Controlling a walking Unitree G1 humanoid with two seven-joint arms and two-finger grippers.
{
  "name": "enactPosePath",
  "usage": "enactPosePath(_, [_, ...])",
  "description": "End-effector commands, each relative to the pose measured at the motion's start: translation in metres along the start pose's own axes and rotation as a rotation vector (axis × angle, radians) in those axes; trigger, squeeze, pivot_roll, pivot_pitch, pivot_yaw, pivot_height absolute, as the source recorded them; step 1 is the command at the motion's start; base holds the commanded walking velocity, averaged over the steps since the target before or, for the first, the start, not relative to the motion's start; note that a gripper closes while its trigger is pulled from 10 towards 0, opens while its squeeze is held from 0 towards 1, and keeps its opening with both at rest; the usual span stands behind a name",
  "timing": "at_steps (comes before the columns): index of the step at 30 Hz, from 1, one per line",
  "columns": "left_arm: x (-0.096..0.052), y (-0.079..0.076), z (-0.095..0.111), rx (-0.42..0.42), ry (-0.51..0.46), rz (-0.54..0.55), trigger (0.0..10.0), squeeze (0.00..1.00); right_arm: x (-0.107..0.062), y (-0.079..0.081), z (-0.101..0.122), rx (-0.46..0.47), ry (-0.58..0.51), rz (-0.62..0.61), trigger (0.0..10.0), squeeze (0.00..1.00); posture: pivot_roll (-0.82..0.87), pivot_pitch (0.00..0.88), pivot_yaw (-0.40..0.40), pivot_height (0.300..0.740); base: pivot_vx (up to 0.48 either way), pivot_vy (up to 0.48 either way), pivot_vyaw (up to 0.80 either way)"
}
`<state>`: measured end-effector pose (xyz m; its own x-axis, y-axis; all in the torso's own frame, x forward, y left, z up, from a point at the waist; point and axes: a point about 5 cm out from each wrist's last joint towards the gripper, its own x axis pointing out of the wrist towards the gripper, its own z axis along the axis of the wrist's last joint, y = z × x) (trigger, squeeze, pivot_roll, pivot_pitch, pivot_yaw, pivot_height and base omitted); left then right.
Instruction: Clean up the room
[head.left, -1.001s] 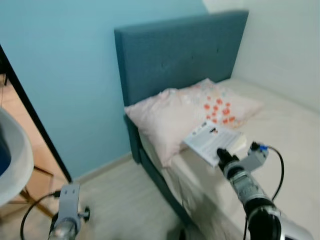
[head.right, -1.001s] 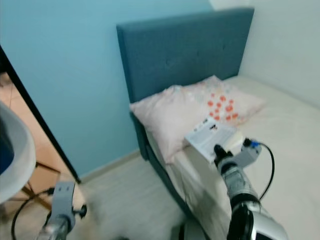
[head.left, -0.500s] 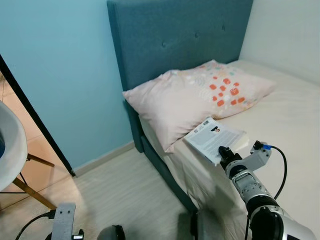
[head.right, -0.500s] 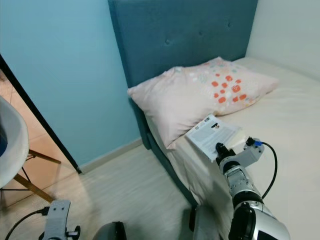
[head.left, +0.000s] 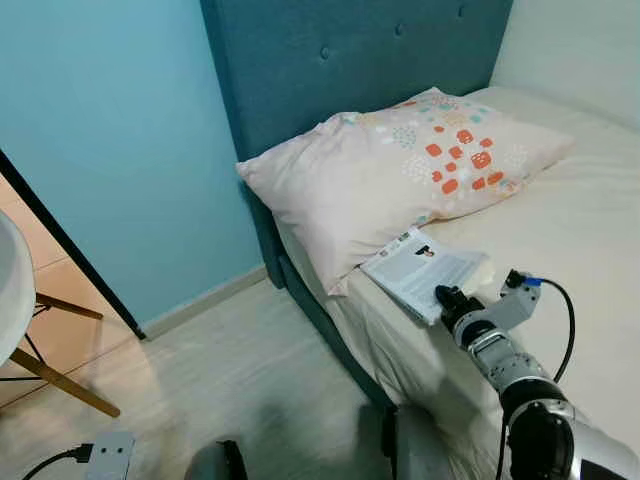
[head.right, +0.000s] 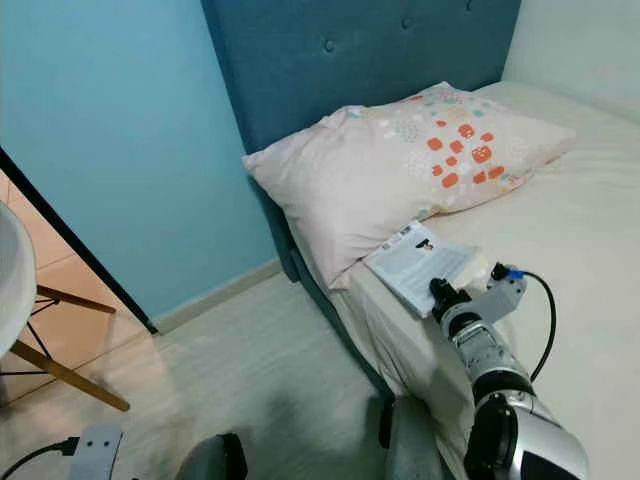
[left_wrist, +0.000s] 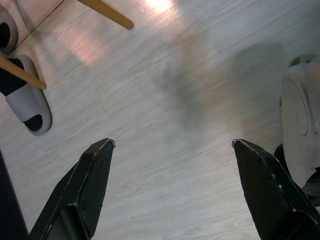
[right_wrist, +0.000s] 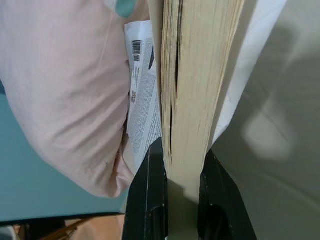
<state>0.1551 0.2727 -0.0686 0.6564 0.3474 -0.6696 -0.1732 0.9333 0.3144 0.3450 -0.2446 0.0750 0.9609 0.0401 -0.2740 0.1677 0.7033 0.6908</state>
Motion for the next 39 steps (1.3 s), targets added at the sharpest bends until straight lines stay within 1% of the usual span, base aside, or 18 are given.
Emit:
enactPosePath(1, [-0.003, 0.005, -0.008, 0.022, 0.023, 0.001, 10.0, 0.0, 0.0, -0.001, -0.009, -0.053, 0.071, -0.025, 10.0, 0.0, 0.01, 0.176, 0.056, 0.525, 0.0, 0.0, 0.0])
enactPosePath(5, [-0.003, 0.002, -0.009, 0.026, 0.029, -0.008, 10.0, 0.0, -0.001, -0.006, -0.008, -0.106, 0.094, -0.065, 10.0, 0.02, 0.0, 0.158, 0.052, 0.525, 0.0, 0.0, 0.0])
enactPosePath(6, [-0.003, 0.0, -0.008, 0.027, 0.032, -0.014, 10.0, 0.0, -0.003, -0.009, -0.009, -0.115, 0.104, -0.081, 10.0, 0.96, -0.01, 0.149, 0.047, 0.525, 0.0, 0.0, 0.0])
enactPosePath(8, [-0.002, -0.001, -0.008, 0.027, 0.033, -0.017, 10.0, 0.0, -0.003, -0.011, -0.01, -0.12, 0.111, -0.09, 10.0, 1.0, -0.01, 0.149, 0.047, 0.525, 0.0, 0.0, 0.0])
enactPosePath(11, [-0.002, -0.004, -0.007, 0.032, 0.038, -0.027, 10.0, 0.0, -0.006, -0.016, -0.012, -0.12, 0.121, -0.115, 10.0, 1.0, -0.02, 0.119, 0.042, 0.525, 0.0, 0.0, 0.0])
enactPosePath(12, [-0.001, -0.008, -0.006, 0.032, 0.042, -0.035, 10.0, 0.0, -0.008, -0.022, -0.01, -0.114, 0.108, -0.155, 10.0, 1.0, -0.02, 0.101, 0.037, 0.525, 0.0, 0.0, 0.0])
enactPosePath(16, [-0.001, -0.011, -0.005, 0.028, 0.045, -0.042, 10.0, 0.0, -0.012, -0.031, -0.004, -0.116, 0.086, -0.208, 10.0, 1.0, -0.03, 0.084, 0.033, 0.525, 0.0, 0.0, 0.0])
enactPosePath(21, [0.001, -0.017, -0.003, 0.014, 0.064, -0.054, 10.0, 0.0, -0.023, -0.05, 0.019, -0.095, -0.019, -0.325, 10.0, 1.0, -0.05, 0.049, 0.019, 0.525, 0.0, 0.0, 0.0])
enactPosePath(27, [0.003, -0.021, 0.001, -0.002, 0.075, -0.048, 10.0, 0.0, -0.026, -0.053, 0.032, -0.14, -0.094, -0.339, 10.0, 1.0, -0.06, 0.028, 0.011, 0.525, 0.0, 0.0, 0.0])
enactPosePath(28, [0.004, -0.021, 0.004, -0.008, 0.071, -0.041, 10.0, 0.0, -0.024, -0.047, 0.038, -0.167, -0.14, -0.311, 10.0, 0.13, -0.07, 0.019, 0.009, 0.525, 0.0, 0.0, 0.0])
enactPosePath(29, [0.005, -0.021, 0.008, -0.014, 0.064, -0.025, 10.0, 0.0, -0.02, -0.037, 0.043, -0.161, -0.19, -0.237, 10.0, 0.0, -0.08, 0.007, 0.007, 0.525, 0.0, 0.0, 0.0])
enactPosePath(30, [0.007, -0.019, 0.013, -0.02, 0.058, -0.005, 10.0, 0.0, -0.017, -0.025, 0.047, -0.165, -0.238, -0.156, 10.0, 0.0, -0.08, 0.0, 0.005, 0.525, 0.0, 0.0, 0.0])
enactPosePath(31, [0.007, -0.019, 0.013, -0.02, 0.058, -0.005, 10.0, 0.0, -0.017, -0.025, 0.047, -0.165, -0.238, -0.156, 10.0, 0.0, -0.08, 0.0, 0.005, 0.525, 0.0, 0.0, 0.0])
enactPosePath(33, [0.011, -0.014, 0.023, -0.046, 0.042, 0.038, 10.0, 0.0, -0.009, -0.003, 0.045, -0.166, -0.258, -0.012, 10.0, 0.0, -0.08, 0.0, 0.002, 0.535, 0.0, 0.0, 0.0])
enactPosePath(34, [0.011, -0.014, 0.023, -0.046, 0.042, 0.038, 10.0, 0.0, -0.009, -0.003, 0.045, -0.166, -0.258, -0.012, 10.0, 0.0, -0.08, 0.0, 0.002, 0.535, 0.0, 0.0, 0.0])
enactPosePath(36, [0.014, -0.01, 0.031, -0.09, 0.038, 0.074, 10.0, 0.0, -0.003, 0.013, 0.039, -0.17, -0.242, 0.083, 10.0, 0.0, -0.08, 0.0, -0.002, 0.545, 0.0, 0.0, 0.0])
enactPosePath(37, [0.014, -0.01, 0.031, -0.09, 0.038, 0.074, 10.0, 0.0, -0.003, 0.013, 0.039, -0.17, -0.242, 0.083, 10.0, 0.0, -0.08, 0.0, -0.002, 0.545, 0.0, 0.0, 0.0])
enactPosePath(39, [0.017, -0.009, 0.04, -0.119, 0.027, 0.083, 10.0, 0.0, 0.003, 0.031, 0.027, -0.196, -0.206, 0.179, 10.0, 0.0, -0.07, 0.0, -0.005, 0.555, 0.0, 0.0, 0.0])
